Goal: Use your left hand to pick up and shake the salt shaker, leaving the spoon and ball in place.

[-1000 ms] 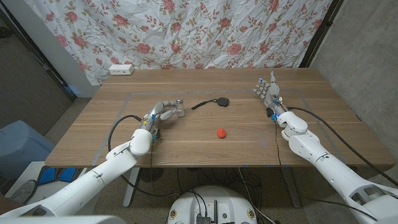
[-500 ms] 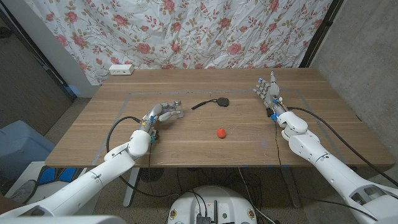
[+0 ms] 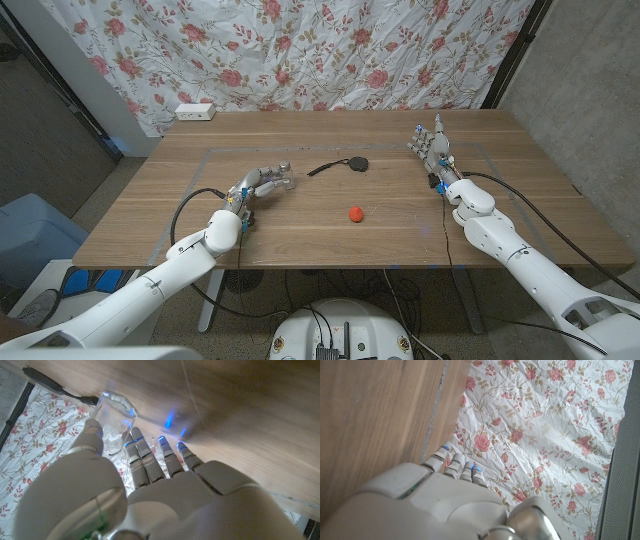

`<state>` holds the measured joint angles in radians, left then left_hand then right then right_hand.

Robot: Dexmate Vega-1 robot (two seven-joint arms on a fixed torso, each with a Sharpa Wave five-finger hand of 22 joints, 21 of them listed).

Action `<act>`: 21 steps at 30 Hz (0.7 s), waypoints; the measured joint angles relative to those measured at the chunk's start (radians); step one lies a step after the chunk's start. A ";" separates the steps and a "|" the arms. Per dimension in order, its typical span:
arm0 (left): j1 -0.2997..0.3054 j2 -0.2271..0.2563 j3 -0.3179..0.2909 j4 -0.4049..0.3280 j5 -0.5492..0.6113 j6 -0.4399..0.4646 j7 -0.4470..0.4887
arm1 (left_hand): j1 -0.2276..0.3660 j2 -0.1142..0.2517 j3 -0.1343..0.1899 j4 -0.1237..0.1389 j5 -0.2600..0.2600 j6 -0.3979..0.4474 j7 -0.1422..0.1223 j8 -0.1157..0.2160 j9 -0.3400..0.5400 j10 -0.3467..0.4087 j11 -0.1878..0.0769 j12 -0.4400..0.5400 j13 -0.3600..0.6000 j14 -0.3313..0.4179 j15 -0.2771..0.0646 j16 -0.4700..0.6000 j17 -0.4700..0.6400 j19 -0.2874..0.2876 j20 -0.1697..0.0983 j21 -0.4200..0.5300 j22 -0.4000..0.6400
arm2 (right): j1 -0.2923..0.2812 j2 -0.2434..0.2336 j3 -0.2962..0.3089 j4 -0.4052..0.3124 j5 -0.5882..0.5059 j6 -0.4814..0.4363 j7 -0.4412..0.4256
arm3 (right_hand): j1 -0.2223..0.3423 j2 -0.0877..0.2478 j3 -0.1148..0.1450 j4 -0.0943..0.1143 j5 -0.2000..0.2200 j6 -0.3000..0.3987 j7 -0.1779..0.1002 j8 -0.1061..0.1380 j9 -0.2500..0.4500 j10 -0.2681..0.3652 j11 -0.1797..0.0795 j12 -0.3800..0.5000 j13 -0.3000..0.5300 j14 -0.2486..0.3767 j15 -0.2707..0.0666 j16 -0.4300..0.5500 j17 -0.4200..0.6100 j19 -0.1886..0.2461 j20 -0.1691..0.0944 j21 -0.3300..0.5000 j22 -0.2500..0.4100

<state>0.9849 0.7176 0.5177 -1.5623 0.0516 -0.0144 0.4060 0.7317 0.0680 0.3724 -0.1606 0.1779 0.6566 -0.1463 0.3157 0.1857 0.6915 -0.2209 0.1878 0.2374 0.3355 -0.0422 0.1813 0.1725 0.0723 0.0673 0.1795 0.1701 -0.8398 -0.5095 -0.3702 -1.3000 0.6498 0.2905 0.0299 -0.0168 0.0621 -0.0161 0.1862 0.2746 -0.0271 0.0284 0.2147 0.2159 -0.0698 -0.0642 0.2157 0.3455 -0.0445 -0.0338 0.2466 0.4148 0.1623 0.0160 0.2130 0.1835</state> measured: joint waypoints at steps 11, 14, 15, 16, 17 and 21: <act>-0.002 0.003 0.000 0.003 -0.014 -0.006 -0.021 | -0.014 -0.007 0.003 -0.007 0.009 -0.073 0.002 -0.058 0.000 -0.080 0.003 -0.007 -0.019 -0.030 0.001 0.000 0.000 -0.012 0.009 0.000 0.000 | 0.000 0.000 0.000 0.000 0.000 0.000 0.000 | 0.000 0.000 0.000 0.000 0.000 0.000 0.000 0.000 0.000 0.000 0.000 0.000 0.000 0.000 0.000 0.000 0.000 0.000 0.000 0.000 0.000; -0.007 0.006 0.001 0.008 -0.018 -0.010 -0.028 | -0.016 -0.015 0.004 -0.008 0.007 -0.095 0.002 -0.073 0.000 -0.107 0.009 -0.011 -0.022 -0.038 0.001 0.000 0.000 -0.022 0.009 0.000 0.000 | 0.000 0.000 0.000 0.000 0.000 0.000 0.000 | 0.000 0.000 0.000 0.000 0.000 0.000 0.000 0.000 0.000 0.000 0.000 0.000 0.000 0.000 0.000 0.000 0.000 0.000 0.000 0.000 0.000; -0.011 0.007 0.001 0.012 -0.019 -0.012 -0.032 | -0.020 -0.019 0.004 -0.008 0.007 -0.104 0.004 -0.078 0.000 -0.118 0.009 -0.011 -0.024 -0.040 0.002 0.000 0.000 -0.022 0.009 0.000 0.000 | 0.000 0.000 0.000 0.000 0.000 0.000 0.000 | 0.000 0.000 0.000 0.000 0.000 0.000 0.000 0.000 0.000 0.000 0.000 0.000 0.000 0.000 0.000 0.000 0.000 0.000 0.000 0.000 0.000; -0.013 0.007 0.002 0.014 -0.020 -0.014 -0.035 | -0.020 -0.019 0.004 -0.008 0.007 -0.107 0.003 -0.080 0.000 -0.123 0.014 -0.011 -0.024 -0.043 0.002 0.000 0.000 -0.022 0.009 0.000 0.000 | 0.000 0.000 0.000 0.000 0.000 0.000 0.000 | 0.000 0.000 0.000 0.000 0.000 0.000 0.000 0.000 0.000 0.000 0.000 0.000 0.000 0.000 0.000 0.000 0.000 0.000 0.000 0.000 0.000; -0.014 0.008 0.002 0.016 -0.021 -0.017 -0.038 | -0.016 -0.023 0.004 -0.008 0.007 -0.112 0.006 -0.084 0.000 -0.126 0.018 -0.011 -0.024 -0.047 -0.001 0.000 0.000 -0.022 0.009 0.000 0.000 | 0.000 0.000 0.000 0.000 0.000 0.000 0.000 | 0.000 0.000 0.000 0.000 0.000 0.000 0.000 0.000 0.000 0.000 0.000 0.000 0.000 0.000 0.000 0.000 0.000 0.000 0.000 0.000 0.000; -0.021 0.011 0.003 0.022 -0.025 -0.026 -0.050 | -0.016 -0.032 0.004 -0.008 0.007 -0.138 0.010 -0.100 0.000 -0.163 0.020 -0.011 -0.028 -0.070 0.001 -0.004 0.000 -0.037 0.013 0.000 0.000 | 0.000 0.000 0.000 0.000 0.000 0.000 0.000 | 0.000 0.000 0.000 0.000 0.000 0.000 0.000 0.000 0.000 0.000 0.000 0.000 0.000 0.000 0.000 0.000 0.000 0.000 0.000 0.000 0.000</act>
<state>0.9639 0.7281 0.5205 -1.5408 0.0266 -0.0407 0.3558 0.7154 0.0361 0.3769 -0.1689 0.1853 0.5187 -0.1367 0.2156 0.1860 0.5281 -0.2013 0.1772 0.2090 0.2655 -0.0414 0.1770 0.1725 0.0358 0.0803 0.1796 0.1705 -0.8398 -0.5096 -0.3701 -1.2999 0.6498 0.2905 0.0300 -0.0168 0.0621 -0.0161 0.1862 0.2746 -0.0271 0.0284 0.2147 0.2159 -0.0698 -0.0642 0.2157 0.3455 -0.0445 -0.0338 0.2466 0.4148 0.1623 0.0161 0.2130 0.1836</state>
